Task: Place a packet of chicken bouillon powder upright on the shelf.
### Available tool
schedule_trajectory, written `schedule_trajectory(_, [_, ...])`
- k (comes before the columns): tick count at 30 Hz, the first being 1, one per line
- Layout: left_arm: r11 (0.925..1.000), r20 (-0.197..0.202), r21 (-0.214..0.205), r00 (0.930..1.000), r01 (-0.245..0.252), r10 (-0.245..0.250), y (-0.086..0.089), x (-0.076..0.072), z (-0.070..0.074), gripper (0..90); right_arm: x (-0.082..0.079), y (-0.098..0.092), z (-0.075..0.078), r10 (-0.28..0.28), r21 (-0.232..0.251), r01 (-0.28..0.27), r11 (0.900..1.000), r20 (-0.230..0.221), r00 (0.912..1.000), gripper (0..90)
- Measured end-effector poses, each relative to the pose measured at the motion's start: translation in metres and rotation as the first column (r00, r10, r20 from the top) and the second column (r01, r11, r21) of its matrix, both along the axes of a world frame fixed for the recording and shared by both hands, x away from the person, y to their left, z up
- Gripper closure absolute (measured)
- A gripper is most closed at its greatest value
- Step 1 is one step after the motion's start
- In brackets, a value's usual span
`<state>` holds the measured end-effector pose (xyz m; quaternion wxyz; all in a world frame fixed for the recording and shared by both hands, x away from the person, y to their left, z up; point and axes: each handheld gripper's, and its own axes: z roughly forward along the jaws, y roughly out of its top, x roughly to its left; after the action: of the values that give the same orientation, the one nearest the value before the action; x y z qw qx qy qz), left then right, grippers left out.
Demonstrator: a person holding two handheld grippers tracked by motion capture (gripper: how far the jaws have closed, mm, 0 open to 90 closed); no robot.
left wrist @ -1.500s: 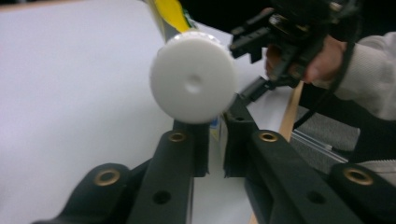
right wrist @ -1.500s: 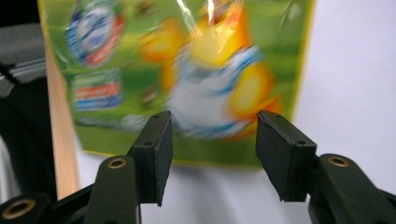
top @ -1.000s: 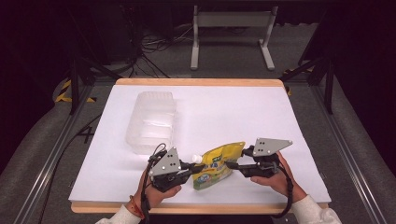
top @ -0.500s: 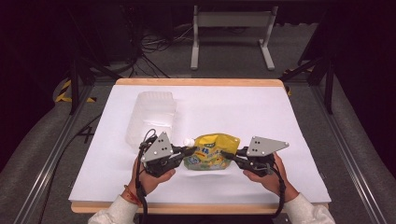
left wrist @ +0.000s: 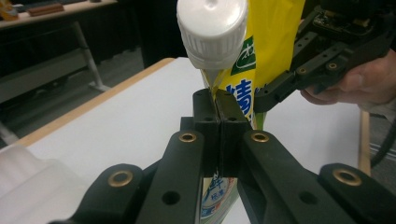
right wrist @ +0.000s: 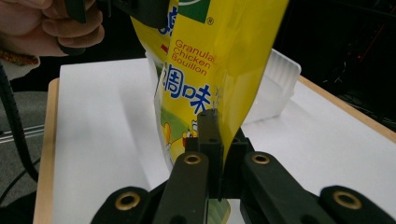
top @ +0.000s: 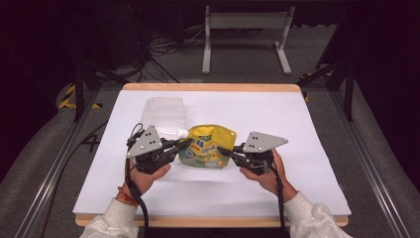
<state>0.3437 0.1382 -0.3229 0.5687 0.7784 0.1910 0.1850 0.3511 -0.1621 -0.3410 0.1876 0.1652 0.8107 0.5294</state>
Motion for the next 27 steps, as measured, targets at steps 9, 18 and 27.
schedule_trajectory(9, [0.9946, 0.009, -0.008, 0.9946, -0.103, 0.103, 0.034, 0.014, 0.011, 80.7, 0.015, 0.033, 0.016, -0.01, 0.013, 0.009, 0.9999, 0.039, 0.9992, 90.0])
schedule_trajectory(18, [0.9841, -0.017, -0.001, 0.9839, -0.178, 0.178, 0.057, 0.032, 0.012, 76.4, 0.035, 0.059, 0.023, -0.022, 0.029, 0.02, 0.9994, 0.061, 0.9979, 90.0])
schedule_trajectory(27, [0.9677, -0.033, 0.009, 0.9672, -0.252, 0.252, 0.07, 0.049, 0.004, 76.7, 0.053, 0.078, 0.026, -0.031, 0.068, 0.027, 0.9974, 0.062, 0.9976, 90.0])
